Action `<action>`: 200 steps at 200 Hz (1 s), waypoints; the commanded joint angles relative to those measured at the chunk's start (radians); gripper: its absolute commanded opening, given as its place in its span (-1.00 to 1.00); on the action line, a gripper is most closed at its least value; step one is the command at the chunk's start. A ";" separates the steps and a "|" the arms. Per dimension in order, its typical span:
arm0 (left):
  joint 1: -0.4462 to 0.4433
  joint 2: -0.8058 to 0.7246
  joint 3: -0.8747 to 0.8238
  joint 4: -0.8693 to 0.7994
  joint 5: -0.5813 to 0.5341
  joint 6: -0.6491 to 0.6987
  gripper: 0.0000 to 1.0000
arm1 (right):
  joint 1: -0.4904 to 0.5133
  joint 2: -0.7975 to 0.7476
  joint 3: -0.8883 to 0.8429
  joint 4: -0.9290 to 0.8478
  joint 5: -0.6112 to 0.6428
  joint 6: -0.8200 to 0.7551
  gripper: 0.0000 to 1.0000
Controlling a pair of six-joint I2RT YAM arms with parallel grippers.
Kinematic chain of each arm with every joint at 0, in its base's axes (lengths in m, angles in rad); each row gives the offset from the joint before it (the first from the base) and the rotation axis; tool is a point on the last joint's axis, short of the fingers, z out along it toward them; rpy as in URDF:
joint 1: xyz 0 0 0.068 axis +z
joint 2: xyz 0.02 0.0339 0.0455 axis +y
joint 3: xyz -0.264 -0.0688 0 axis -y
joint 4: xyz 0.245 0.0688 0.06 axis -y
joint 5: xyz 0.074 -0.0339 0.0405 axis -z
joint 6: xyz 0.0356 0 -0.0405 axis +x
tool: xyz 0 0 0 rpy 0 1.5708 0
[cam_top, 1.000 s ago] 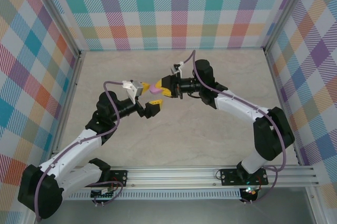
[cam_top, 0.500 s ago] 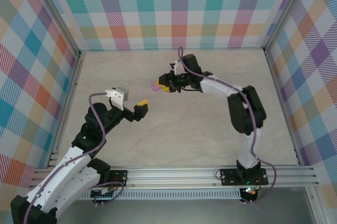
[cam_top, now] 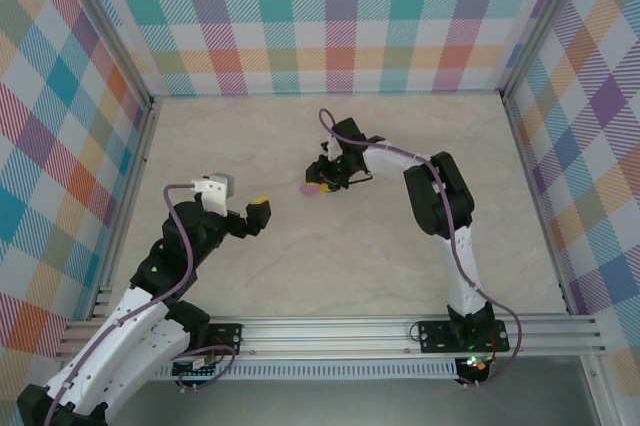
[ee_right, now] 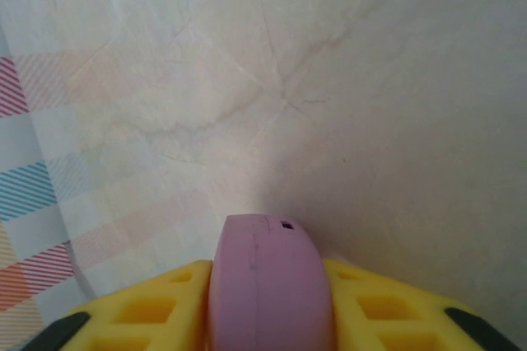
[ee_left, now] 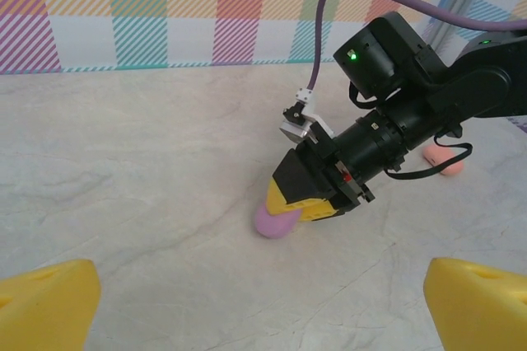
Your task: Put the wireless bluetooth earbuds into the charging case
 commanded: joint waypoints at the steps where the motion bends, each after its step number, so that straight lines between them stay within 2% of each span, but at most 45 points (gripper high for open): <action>1: 0.011 0.002 -0.020 0.006 -0.017 -0.015 1.00 | 0.003 -0.002 0.011 -0.118 0.102 -0.080 -0.17; 73: 0.023 0.055 -0.013 0.030 0.006 -0.013 1.00 | 0.003 -0.070 0.025 -0.192 0.212 -0.142 0.04; 101: 0.036 0.066 0.004 0.011 -0.006 0.010 1.00 | 0.002 -0.130 0.020 -0.212 0.257 -0.176 0.06; 136: 0.087 0.142 0.081 -0.023 0.010 0.066 1.00 | -0.001 -0.243 0.004 -0.238 0.372 -0.231 0.17; 161: 0.133 0.210 0.136 -0.020 0.029 0.099 1.00 | -0.010 -0.359 -0.047 -0.209 0.463 -0.277 0.37; 177: 0.165 0.259 0.153 -0.001 0.033 0.117 1.00 | -0.023 -0.447 -0.107 -0.169 0.540 -0.311 0.57; 200: 0.206 0.331 0.156 0.043 0.042 0.136 1.00 | -0.055 -0.572 -0.216 -0.092 0.641 -0.356 1.00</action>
